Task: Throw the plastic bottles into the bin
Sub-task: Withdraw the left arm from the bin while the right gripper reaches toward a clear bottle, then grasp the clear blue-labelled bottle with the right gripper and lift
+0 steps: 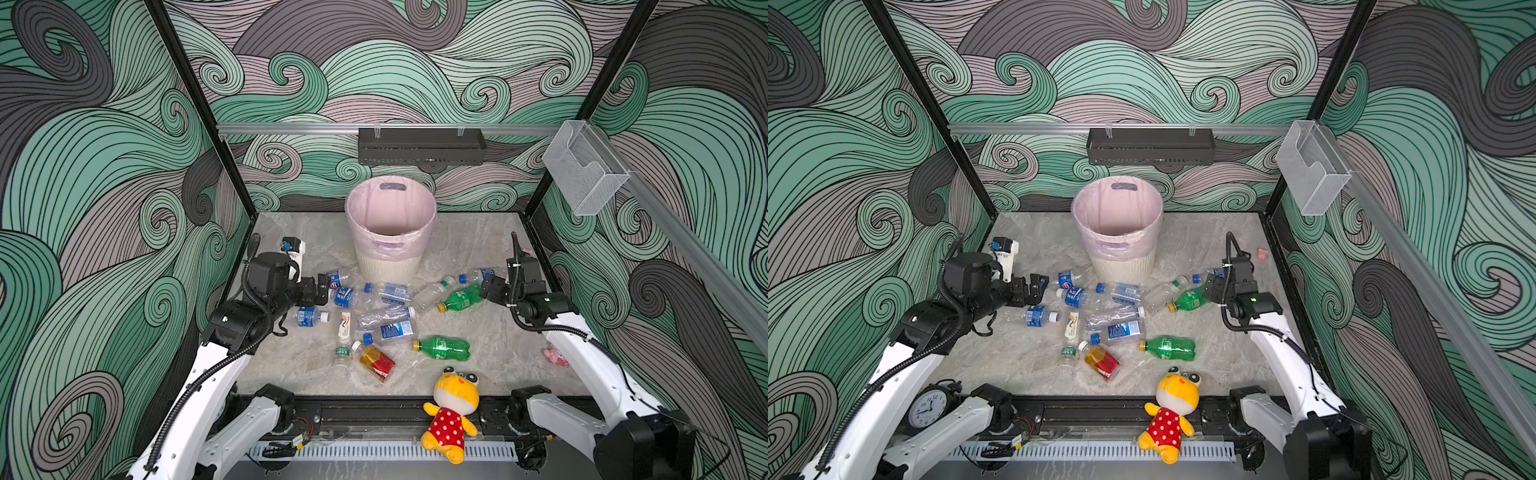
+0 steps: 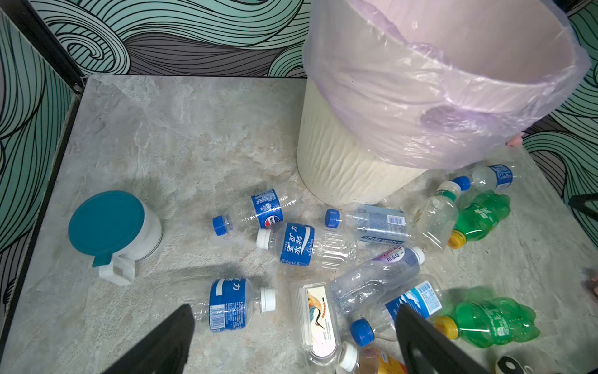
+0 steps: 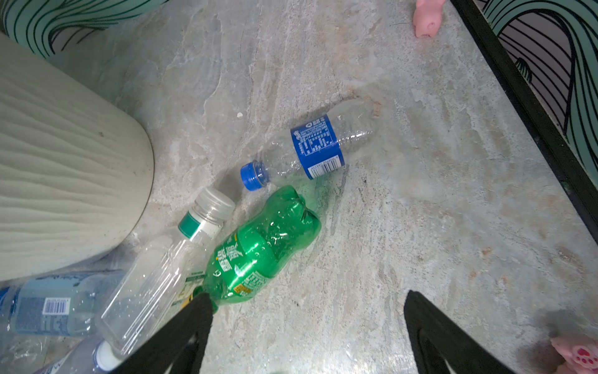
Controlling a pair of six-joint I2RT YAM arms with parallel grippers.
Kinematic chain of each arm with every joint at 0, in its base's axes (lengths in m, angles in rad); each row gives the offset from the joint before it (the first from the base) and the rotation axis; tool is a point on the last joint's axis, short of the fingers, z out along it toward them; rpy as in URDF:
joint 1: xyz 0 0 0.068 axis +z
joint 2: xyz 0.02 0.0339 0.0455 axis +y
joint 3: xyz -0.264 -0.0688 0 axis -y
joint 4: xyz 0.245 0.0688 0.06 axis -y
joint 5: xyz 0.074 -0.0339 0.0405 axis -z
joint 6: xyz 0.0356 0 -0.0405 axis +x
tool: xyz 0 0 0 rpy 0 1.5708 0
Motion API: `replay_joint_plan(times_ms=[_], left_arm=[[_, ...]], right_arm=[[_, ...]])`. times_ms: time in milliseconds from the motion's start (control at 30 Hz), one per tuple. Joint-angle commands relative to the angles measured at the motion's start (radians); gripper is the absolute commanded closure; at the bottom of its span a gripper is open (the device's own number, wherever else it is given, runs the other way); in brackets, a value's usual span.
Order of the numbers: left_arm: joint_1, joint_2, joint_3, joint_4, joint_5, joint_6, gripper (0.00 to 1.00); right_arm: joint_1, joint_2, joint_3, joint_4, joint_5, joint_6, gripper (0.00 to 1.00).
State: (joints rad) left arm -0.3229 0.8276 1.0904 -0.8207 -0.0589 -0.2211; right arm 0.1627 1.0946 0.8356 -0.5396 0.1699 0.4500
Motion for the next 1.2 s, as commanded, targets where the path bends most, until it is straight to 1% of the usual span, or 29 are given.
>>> replay_joint_plan(times_ms=[0, 167, 300, 533, 700, 767, 833, 933, 1100, 1167], left_arm=[[0.007, -0.062, -0.022, -0.029, -0.050, -0.011, 0.01], [0.007, -0.103, -0.050, -0.062, -0.059, -0.003, 0.01], [0.007, -0.135, -0.067, -0.077, -0.064, 0.006, 0.01], [0.006, -0.183, -0.090, -0.096, -0.068, 0.009, 0.02], [0.007, -0.210, -0.098, -0.108, -0.053, -0.009, 0.01], [0.007, -0.217, -0.100, -0.115, -0.052, -0.014, 0.01], [0.007, -0.224, -0.102, -0.121, -0.053, -0.019, 0.01], [0.007, -0.237, -0.102, -0.126, -0.050, -0.031, 0.01], [0.007, -0.243, -0.091, -0.131, -0.050, -0.051, 0.01], [0.006, -0.240, -0.089, -0.122, -0.044, -0.062, 0.01]], right_arm=[[-0.021, 0.060, 0.033, 0.064, 0.027, 0.081, 0.04], [-0.050, 0.177, 0.064, 0.103, 0.039, 0.150, 0.03], [-0.070, 0.266, 0.090, 0.144, 0.025, 0.199, 0.03], [-0.078, 0.404, 0.125, 0.221, 0.015, 0.308, 0.04], [-0.081, 0.479, 0.146, 0.308, 0.026, 0.332, 0.06], [-0.086, 0.512, 0.164, 0.304, 0.043, 0.342, 0.07], [-0.098, 0.544, 0.174, 0.302, 0.036, 0.366, 0.07], [-0.113, 0.584, 0.166, 0.336, 0.035, 0.399, 0.08], [-0.146, 0.662, 0.208, 0.348, 0.027, 0.398, 0.09], [-0.163, 0.690, 0.222, 0.351, 0.009, 0.400, 0.11]])
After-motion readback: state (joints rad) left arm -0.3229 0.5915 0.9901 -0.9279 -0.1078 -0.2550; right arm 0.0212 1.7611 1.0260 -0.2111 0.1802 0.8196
